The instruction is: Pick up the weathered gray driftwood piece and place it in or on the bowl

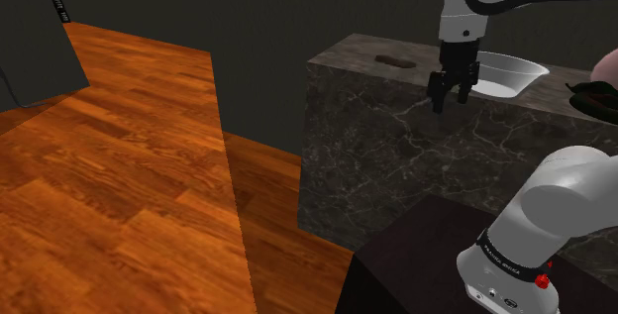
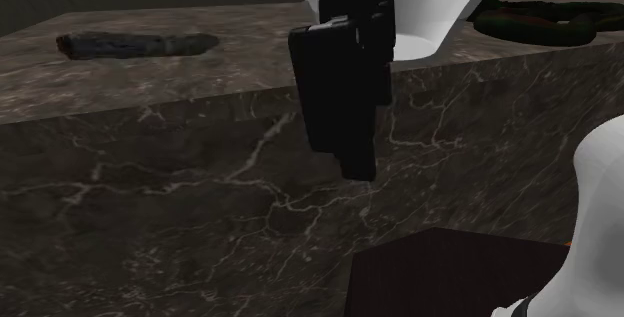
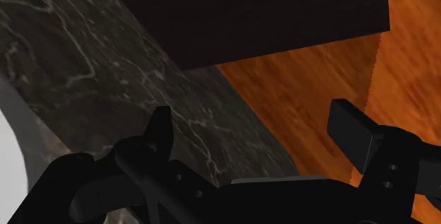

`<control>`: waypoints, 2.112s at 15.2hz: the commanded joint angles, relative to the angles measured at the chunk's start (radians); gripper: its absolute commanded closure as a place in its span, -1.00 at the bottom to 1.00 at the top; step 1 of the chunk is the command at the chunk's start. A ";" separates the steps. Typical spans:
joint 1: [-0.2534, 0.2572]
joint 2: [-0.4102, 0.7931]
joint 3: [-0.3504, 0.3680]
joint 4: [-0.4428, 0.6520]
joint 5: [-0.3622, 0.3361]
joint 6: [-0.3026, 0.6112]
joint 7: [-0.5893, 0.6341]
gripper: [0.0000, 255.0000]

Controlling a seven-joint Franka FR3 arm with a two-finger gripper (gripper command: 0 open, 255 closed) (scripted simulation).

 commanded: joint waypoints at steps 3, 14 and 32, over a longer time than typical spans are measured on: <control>-0.032 0.090 0.028 0.075 0.034 0.007 0.121 -1.00; -0.191 0.530 0.085 0.538 0.129 -0.022 0.748 -1.00; -0.272 0.745 0.033 0.746 0.163 0.016 1.170 -1.00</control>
